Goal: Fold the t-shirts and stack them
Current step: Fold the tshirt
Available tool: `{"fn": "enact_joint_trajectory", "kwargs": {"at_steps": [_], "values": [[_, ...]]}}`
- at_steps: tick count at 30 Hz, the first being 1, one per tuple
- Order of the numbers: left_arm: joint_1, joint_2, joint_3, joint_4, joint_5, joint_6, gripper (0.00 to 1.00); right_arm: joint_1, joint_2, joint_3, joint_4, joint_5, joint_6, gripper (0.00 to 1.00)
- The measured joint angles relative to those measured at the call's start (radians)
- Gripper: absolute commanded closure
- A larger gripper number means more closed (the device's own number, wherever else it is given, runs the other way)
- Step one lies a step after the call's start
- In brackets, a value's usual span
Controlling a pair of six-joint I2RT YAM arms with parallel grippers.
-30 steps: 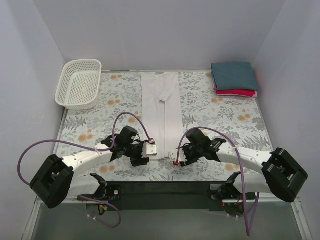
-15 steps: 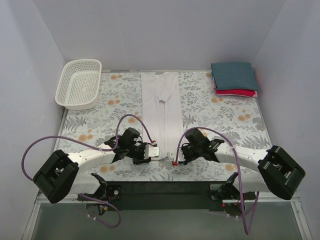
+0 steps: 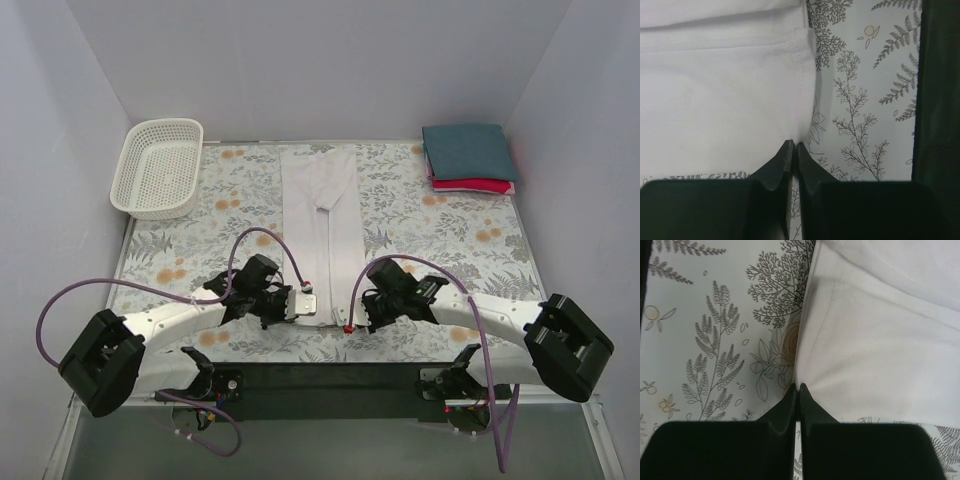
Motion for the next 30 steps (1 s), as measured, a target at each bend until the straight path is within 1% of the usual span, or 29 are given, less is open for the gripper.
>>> {"fn": "enact_joint_trajectory", "kwargs": {"at_steps": [3,6,9,12,15,16,17,20,22,25,30], "values": [[-0.002,-0.043,0.045,-0.087,0.022,-0.011,1.00,0.017,-0.042,0.023,-0.065,-0.004,0.029,0.99],[-0.002,-0.084,0.086,-0.135,0.027,-0.029,1.00,0.019,-0.074,0.055,-0.111,0.000,0.055,0.99],[0.000,-0.100,0.125,-0.157,0.025,-0.041,1.00,0.014,-0.080,0.093,-0.142,0.008,0.064,0.99],[0.036,-0.085,0.157,-0.159,0.028,-0.040,1.00,-0.018,-0.070,0.139,-0.164,0.013,0.058,0.99],[0.113,-0.029,0.207,-0.152,0.032,-0.023,1.00,-0.067,-0.030,0.207,-0.177,0.013,0.038,0.99],[0.141,-0.002,0.230,-0.147,0.033,-0.012,1.00,-0.092,0.010,0.260,-0.177,0.011,0.018,0.99],[0.163,0.023,0.251,-0.142,0.034,-0.003,1.00,-0.112,0.018,0.269,-0.175,0.012,0.014,0.99],[0.217,0.097,0.322,-0.110,0.037,0.026,1.00,-0.172,0.087,0.346,-0.174,0.007,-0.029,0.99],[0.250,0.160,0.373,-0.060,0.038,0.050,1.00,-0.206,0.138,0.395,-0.173,0.003,-0.058,0.99],[0.275,0.220,0.418,-0.038,0.042,0.071,1.00,-0.251,0.225,0.469,-0.168,-0.005,-0.101,0.99],[0.316,0.395,0.524,0.023,0.045,0.115,1.00,-0.314,0.372,0.591,-0.173,-0.020,-0.167,0.99]]}}
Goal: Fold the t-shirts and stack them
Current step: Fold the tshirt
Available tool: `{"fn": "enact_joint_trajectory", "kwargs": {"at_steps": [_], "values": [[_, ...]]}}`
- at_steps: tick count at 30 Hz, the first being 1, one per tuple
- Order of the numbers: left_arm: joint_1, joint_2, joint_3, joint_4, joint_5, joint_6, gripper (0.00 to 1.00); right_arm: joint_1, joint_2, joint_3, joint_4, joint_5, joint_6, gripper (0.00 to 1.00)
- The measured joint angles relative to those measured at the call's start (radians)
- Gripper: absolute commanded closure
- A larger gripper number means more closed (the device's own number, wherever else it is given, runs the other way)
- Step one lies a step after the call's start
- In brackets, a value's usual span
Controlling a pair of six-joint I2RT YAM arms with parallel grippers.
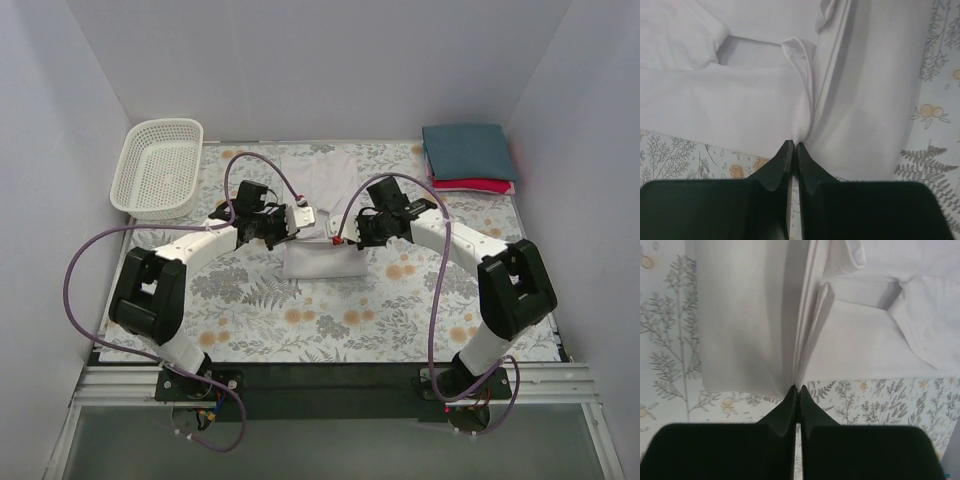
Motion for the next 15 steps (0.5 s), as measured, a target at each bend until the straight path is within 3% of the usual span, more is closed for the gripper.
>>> {"fn": "enact_joint_trajectory", "kwargs": {"at_steps": [13,14,15], "values": [[0.074,0.264,0.238,0.079,0.010,0.061,1.00,-0.107,0.268,0.284,0.002,-0.033,-0.124,0.98],[0.076,0.286,0.254,0.087,0.009,0.063,1.00,-0.108,0.281,0.294,0.003,-0.032,-0.126,0.95],[0.076,0.305,0.264,0.100,0.006,0.063,1.00,-0.111,0.301,0.305,0.007,-0.030,-0.125,0.85]]}}
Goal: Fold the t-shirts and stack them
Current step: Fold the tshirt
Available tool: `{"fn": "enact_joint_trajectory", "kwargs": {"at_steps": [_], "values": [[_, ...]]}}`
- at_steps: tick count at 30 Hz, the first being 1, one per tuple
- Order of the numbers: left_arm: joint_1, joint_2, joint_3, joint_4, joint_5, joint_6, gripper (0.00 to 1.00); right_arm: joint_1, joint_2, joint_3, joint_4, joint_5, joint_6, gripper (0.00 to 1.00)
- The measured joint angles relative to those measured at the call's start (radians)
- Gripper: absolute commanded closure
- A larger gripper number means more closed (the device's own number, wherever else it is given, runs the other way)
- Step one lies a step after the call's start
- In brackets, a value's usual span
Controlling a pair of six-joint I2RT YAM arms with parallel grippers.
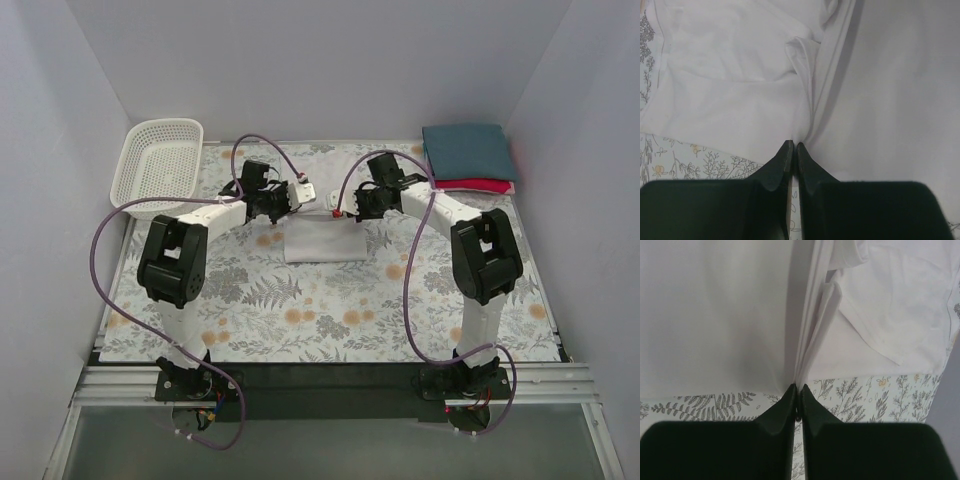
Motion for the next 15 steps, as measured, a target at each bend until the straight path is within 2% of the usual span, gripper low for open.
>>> {"fn": "enact_joint_trajectory", "kwargs": {"at_steps": [3,4,7,8,9,12,15], "values": [[0.000,0.042,0.004,0.041,-0.019,-0.004,0.98,-0.002,0.031,0.009,0.009,0.010,0.002,0.59],[0.000,0.057,0.007,0.050,-0.032,-0.012,0.96,-0.004,0.037,0.009,0.018,0.017,0.008,0.43],[0.002,0.080,0.009,0.082,-0.080,-0.039,0.77,-0.008,0.041,0.013,0.052,0.039,0.032,0.25],[0.003,0.082,0.008,0.096,-0.099,-0.052,0.72,-0.011,0.041,0.020,0.063,0.043,0.039,0.25],[0.004,0.081,0.008,0.113,-0.114,-0.067,0.60,-0.013,0.040,0.024,0.072,0.047,0.040,0.24],[0.010,0.044,-0.022,0.172,-0.155,-0.109,0.40,-0.021,0.020,0.030,0.098,0.055,0.064,0.27],[0.013,-0.039,-0.093,0.196,-0.170,-0.152,0.42,-0.026,-0.059,-0.008,0.103,0.047,0.083,0.38]]}}
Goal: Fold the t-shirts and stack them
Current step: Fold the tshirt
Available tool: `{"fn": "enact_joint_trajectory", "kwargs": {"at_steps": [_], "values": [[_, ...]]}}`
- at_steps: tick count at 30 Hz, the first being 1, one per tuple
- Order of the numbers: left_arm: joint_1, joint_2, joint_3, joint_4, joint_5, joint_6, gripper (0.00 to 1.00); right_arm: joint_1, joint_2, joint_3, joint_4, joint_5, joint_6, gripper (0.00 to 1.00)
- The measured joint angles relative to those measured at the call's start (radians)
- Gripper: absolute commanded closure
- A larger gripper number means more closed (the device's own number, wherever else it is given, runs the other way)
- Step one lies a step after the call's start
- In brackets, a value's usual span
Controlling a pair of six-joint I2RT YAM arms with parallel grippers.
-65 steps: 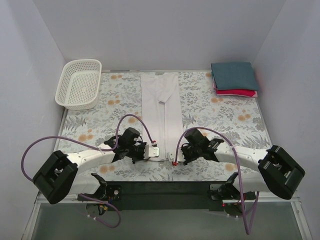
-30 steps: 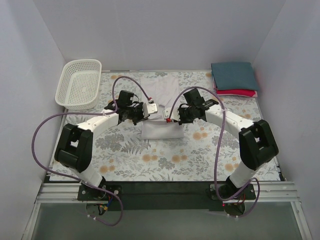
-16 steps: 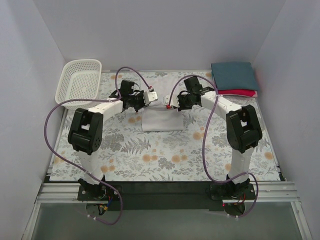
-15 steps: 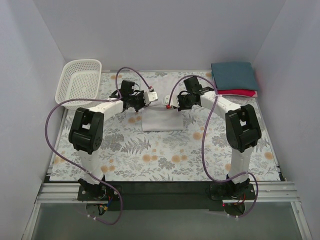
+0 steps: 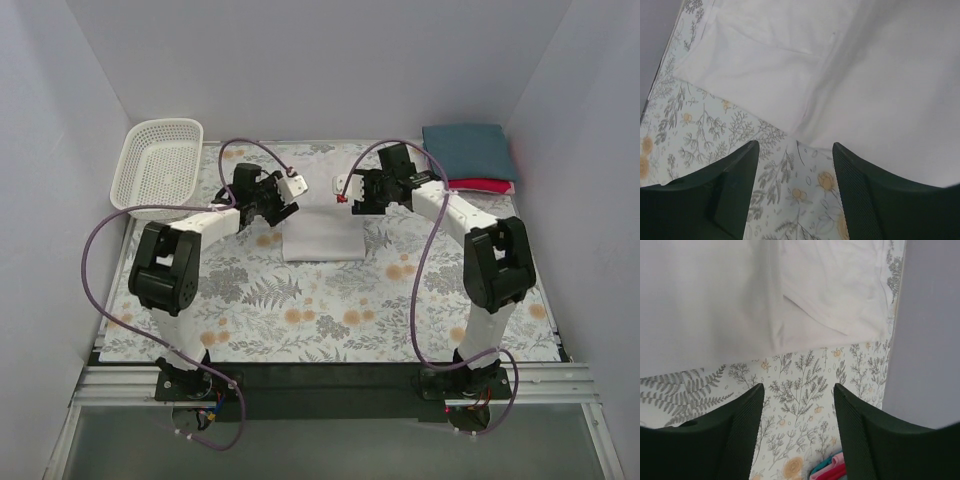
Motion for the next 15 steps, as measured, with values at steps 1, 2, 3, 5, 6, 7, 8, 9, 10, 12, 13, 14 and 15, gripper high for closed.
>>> {"fn": "enact_joint_trajectory", "kwargs": {"at_steps": [1,2,3,5,6,7,8,9,10,12,13,14,15], "values": [[0.002,-0.036,-0.026,-0.007,0.001,-0.011,0.43,-0.001,-0.030,-0.014,-0.004,-0.004,0.006,0.40],[0.003,-0.078,-0.049,-0.024,0.008,-0.024,0.45,-0.001,-0.067,-0.030,-0.008,-0.011,0.014,0.42],[0.003,-0.117,-0.067,-0.040,0.022,-0.033,0.45,0.001,-0.103,-0.046,-0.013,-0.023,0.021,0.46],[0.002,-0.205,-0.119,-0.050,0.068,-0.045,0.46,0.011,-0.163,-0.079,-0.020,-0.043,0.035,0.47],[0.002,-0.261,-0.160,-0.057,0.095,-0.050,0.46,0.020,-0.190,-0.104,-0.020,-0.051,0.038,0.47],[0.000,-0.312,-0.200,-0.061,0.120,-0.052,0.47,0.031,-0.214,-0.134,-0.020,-0.060,0.043,0.47],[-0.003,-0.347,-0.230,-0.061,0.133,-0.055,0.48,0.046,-0.231,-0.164,-0.026,-0.069,0.050,0.47],[-0.010,-0.381,-0.262,-0.063,0.148,-0.056,0.48,0.060,-0.238,-0.186,-0.029,-0.074,0.053,0.47],[-0.019,-0.399,-0.288,-0.068,0.159,-0.058,0.48,0.077,-0.240,-0.213,-0.033,-0.078,0.057,0.47],[-0.036,-0.403,-0.327,-0.070,0.172,-0.057,0.48,0.105,-0.236,-0.266,-0.035,-0.080,0.062,0.47],[-0.045,-0.400,-0.345,-0.070,0.172,-0.055,0.47,0.122,-0.232,-0.294,-0.035,-0.080,0.066,0.46],[-0.054,-0.397,-0.368,-0.071,0.171,-0.051,0.47,0.136,-0.226,-0.320,-0.034,-0.079,0.071,0.46],[-0.065,-0.392,-0.392,-0.069,0.169,-0.047,0.46,0.145,-0.221,-0.336,-0.034,-0.079,0.073,0.46]]}}
